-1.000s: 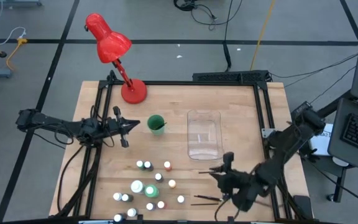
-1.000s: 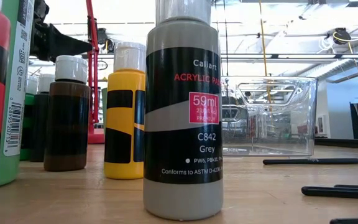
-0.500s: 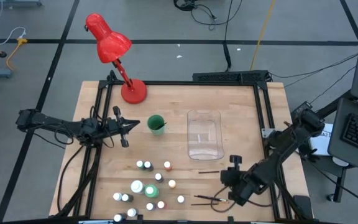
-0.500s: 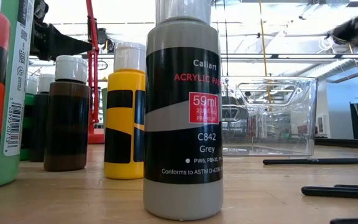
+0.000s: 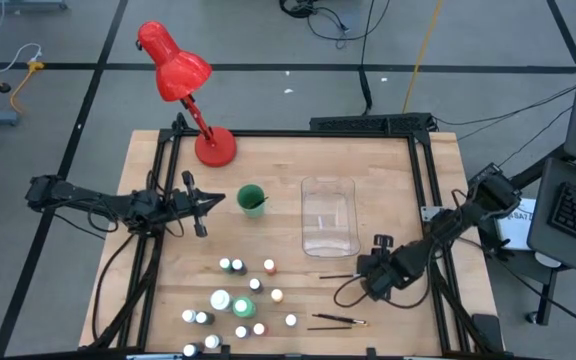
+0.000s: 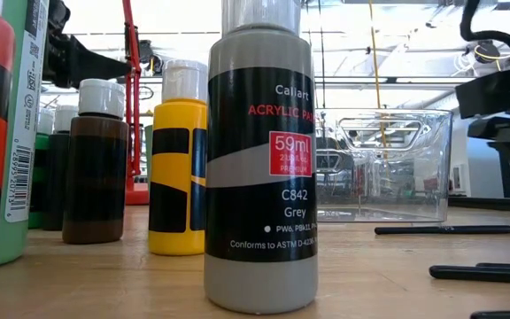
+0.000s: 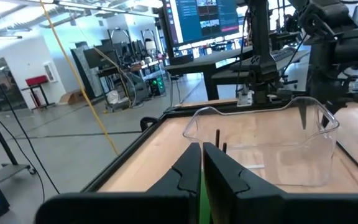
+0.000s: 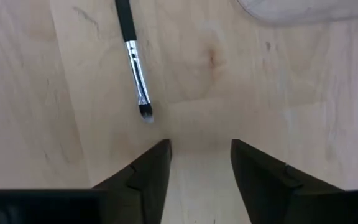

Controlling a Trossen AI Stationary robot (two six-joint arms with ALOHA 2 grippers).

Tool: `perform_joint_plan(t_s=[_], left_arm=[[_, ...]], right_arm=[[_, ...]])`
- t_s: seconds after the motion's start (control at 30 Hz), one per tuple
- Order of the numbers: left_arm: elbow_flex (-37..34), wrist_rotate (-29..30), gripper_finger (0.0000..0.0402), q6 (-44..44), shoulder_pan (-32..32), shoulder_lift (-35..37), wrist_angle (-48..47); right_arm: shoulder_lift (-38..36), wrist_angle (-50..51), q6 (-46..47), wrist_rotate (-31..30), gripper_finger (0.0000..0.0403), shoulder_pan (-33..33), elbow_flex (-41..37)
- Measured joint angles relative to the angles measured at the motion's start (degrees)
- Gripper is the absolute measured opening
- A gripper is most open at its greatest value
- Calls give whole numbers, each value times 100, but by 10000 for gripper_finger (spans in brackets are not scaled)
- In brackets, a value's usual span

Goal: Pick & Place Paint Supplies
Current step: Put the silver paintbrush into the green cup

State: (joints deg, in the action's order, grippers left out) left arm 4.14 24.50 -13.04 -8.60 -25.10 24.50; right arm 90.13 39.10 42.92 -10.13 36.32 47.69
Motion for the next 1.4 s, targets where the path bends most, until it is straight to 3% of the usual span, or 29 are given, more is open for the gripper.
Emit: perform_joint_plan(t_s=[0.27,0.6,0.93,1.4], left_arm=[[0,-1,21,156,0,0,-77],[0,-7,21,134,0,0,-112],[0,-25,21,133,0,0,-115],[0,-23,21,129,0,0,-115]], right_arm=[[-65,-207,-556,160,168,-81,-24],[-159,-612,-416,808,152,-164,-31],[-155,-831,-419,267,154,-297,-30],[-187,-1562,-439,440,121,-252,-441]])
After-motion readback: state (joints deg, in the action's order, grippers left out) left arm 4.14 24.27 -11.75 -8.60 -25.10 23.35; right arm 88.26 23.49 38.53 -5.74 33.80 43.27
